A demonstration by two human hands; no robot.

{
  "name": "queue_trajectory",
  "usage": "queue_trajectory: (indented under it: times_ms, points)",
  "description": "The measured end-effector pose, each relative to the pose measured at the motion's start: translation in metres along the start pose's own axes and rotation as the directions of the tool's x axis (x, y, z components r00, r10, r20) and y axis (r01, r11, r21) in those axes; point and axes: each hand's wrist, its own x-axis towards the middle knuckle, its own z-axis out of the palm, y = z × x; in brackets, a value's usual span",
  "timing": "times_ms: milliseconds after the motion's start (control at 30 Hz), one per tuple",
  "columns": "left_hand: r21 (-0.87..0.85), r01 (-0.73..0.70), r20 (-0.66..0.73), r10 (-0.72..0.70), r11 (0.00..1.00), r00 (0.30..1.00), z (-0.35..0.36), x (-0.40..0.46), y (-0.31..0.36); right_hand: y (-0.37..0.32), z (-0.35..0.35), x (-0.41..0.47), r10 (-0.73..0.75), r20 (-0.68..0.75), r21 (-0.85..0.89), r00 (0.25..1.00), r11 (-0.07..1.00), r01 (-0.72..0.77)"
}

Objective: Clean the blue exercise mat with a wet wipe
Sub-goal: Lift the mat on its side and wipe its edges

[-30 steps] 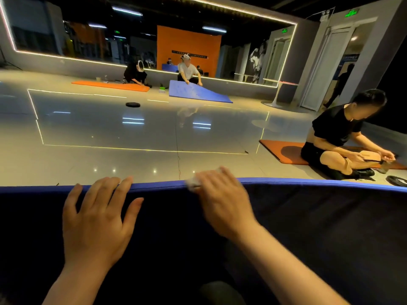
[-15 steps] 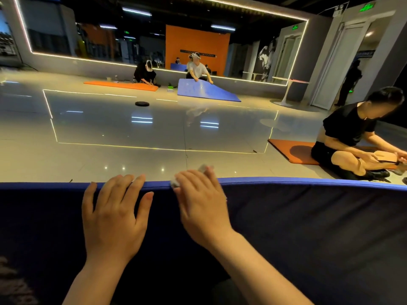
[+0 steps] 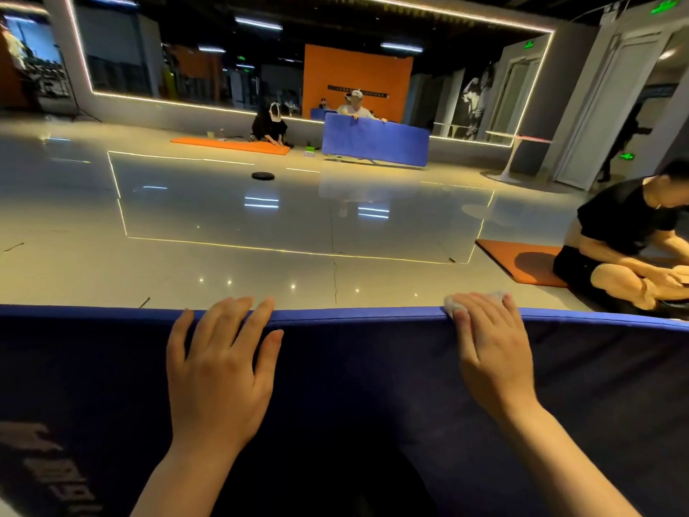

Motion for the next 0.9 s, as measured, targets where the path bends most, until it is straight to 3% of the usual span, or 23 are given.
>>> queue_trajectory:
  times_ms: [133, 267, 400, 633, 800, 900]
  points:
    - [0.003, -0.018, -0.003, 0.018, 1.0, 1.0, -0.003, -0.003, -0.004, -0.072, 0.025, 0.001, -0.144, -0.047, 0.122, 0.989, 0.981, 0.148]
    - [0.037, -0.029, 0.02, 0.029, 0.999, 0.999, -0.007, -0.005, -0.008, -0.141, 0.041, -0.001, -0.304, 0.037, 0.183, 0.952, 0.939, 0.292]
    - [0.056, -0.058, 0.029, 0.056, 0.997, 0.998, -0.009, -0.001, -0.01, -0.112, 0.037, 0.008, -0.41, 0.117, 0.112, 0.904, 0.91, 0.399]
    - [0.019, -0.038, -0.019, 0.038, 0.999, 0.999, -0.002, 0.0, -0.006, 0.009, -0.008, 0.0, -0.166, 0.072, -0.037, 0.983, 0.985, 0.169]
    - [-0.004, -0.018, -0.032, 0.018, 1.0, 0.999, -0.001, -0.002, -0.003, -0.019, 0.007, -0.004, -0.009, -0.066, -0.005, 0.998, 1.0, 0.009]
    - [0.006, -0.023, -0.018, 0.023, 1.0, 1.0, -0.001, -0.002, -0.001, -0.067, 0.025, 0.001, -0.044, -0.046, 0.056, 0.998, 0.997, 0.047]
